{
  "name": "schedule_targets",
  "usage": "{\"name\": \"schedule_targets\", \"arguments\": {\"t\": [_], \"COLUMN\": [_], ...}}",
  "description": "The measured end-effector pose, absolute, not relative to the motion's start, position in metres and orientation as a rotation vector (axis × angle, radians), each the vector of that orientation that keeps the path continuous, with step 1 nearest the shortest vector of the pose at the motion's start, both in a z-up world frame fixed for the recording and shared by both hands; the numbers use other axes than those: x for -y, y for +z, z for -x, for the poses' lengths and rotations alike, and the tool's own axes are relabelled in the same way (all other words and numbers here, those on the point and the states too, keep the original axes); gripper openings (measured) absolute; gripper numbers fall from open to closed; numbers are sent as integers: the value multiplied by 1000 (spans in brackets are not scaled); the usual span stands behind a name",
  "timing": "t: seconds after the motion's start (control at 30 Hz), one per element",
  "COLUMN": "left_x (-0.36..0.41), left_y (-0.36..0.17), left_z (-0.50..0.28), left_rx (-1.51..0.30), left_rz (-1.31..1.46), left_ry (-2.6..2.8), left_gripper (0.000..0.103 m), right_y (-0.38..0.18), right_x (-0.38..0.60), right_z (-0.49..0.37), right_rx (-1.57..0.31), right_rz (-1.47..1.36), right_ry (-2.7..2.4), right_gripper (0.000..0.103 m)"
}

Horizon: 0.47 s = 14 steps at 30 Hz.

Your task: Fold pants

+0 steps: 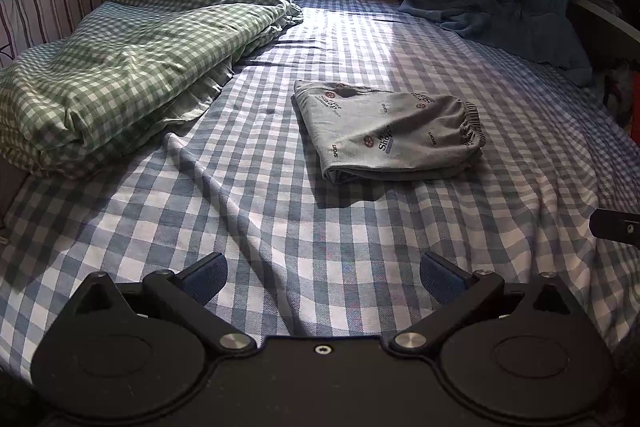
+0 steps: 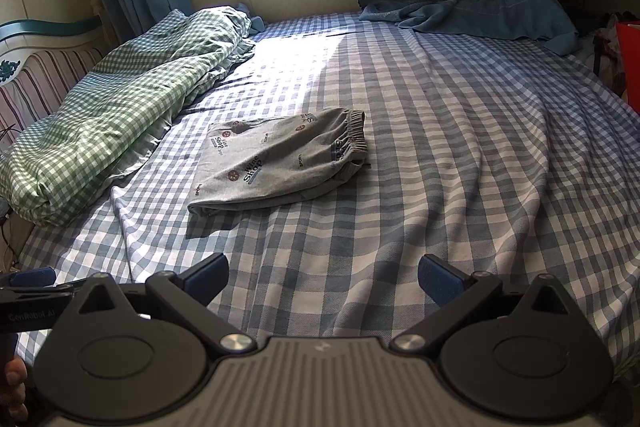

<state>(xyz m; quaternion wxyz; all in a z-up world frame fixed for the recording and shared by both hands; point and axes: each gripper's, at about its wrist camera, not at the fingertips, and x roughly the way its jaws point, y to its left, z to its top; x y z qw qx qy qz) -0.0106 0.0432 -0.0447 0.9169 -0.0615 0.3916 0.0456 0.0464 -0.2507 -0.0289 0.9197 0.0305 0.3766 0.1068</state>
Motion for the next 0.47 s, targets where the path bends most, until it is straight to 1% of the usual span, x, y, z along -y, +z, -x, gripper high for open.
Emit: {"name": "schedule_targets", "arguments": {"t": [0.47], "left_x": [-42], "left_y": [-45], "left_z": [10], "left_rx": [-807], "left_rz": [128], "left_ry": [95], "left_gripper": [102], "right_y": [-31], "right_x": [247], "right_z": [-47], "right_rx": [-783], "right_rz": [-67], "right_ry": [215], "right_gripper": [103]}}
